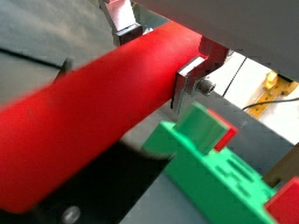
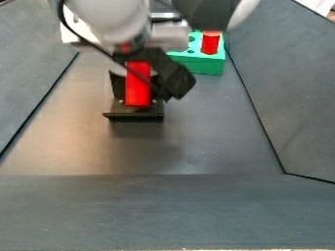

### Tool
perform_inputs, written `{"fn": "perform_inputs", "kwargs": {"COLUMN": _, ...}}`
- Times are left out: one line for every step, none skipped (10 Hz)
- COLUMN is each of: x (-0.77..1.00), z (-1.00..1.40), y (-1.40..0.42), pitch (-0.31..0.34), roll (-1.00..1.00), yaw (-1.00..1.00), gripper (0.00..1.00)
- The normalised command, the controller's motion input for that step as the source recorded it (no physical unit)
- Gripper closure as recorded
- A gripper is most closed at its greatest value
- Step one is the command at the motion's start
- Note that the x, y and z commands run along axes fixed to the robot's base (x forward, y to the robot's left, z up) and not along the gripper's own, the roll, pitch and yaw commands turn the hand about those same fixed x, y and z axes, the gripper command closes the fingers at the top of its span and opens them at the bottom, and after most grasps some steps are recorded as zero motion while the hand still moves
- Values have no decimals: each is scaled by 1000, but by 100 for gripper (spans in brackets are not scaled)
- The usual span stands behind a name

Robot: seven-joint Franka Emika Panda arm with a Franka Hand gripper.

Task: Pick up the round object. Move up. Place the round object on the fixture. Regrasp the round object. Move to above the board. Insert the round object.
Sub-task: Place the round object on the fixture, then regrasp the round object.

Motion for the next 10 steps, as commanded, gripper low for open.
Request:
{"fn": "perform_inputs", "kwargs": {"x": 56, "z": -232, "y": -5, "pitch": -100, "roll": -71, "yaw": 20, "gripper": 100}}
{"fn": "perform_inputs", "kwargs": {"x": 0, "z": 0, "y": 0, "pitch": 0, "roll": 0, "yaw": 0, "gripper": 0}}
{"fn": "perform_inputs", "kwargs": {"x": 0, "z": 1000, "y": 0, "pitch": -26, "roll": -4, "yaw": 71, "gripper": 0}}
{"fn": "perform_inputs", "kwargs": {"x": -4, "z": 1000, "y": 1, "pitch": -25, "roll": -1, "yaw": 72, "gripper": 0}}
{"fn": "perform_inputs", "kwargs": {"x": -13, "z": 1000, "y": 3, "pitch": -21, "roll": 3, "yaw": 72, "gripper": 0}}
{"fn": "perform_inputs", "kwargs": {"x": -32, "z": 1000, "y": 2, "pitch": -7, "roll": 6, "yaw": 65, "gripper": 0}}
{"fn": "perform_inputs", "kwargs": {"x": -44, "z": 1000, "y": 6, "pitch": 10, "roll": 2, "yaw": 58, "gripper": 0}}
{"fn": "perform_inputs", "kwargs": {"x": -44, "z": 855, "y": 12, "pitch": 23, "roll": -2, "yaw": 49, "gripper": 0}}
{"fn": "perform_inputs", "kwargs": {"x": -39, "z": 656, "y": 12, "pitch": 33, "roll": -2, "yaw": 41, "gripper": 0}}
{"fn": "perform_inputs", "kwargs": {"x": -30, "z": 455, "y": 12, "pitch": 41, "roll": -1, "yaw": 32, "gripper": 0}}
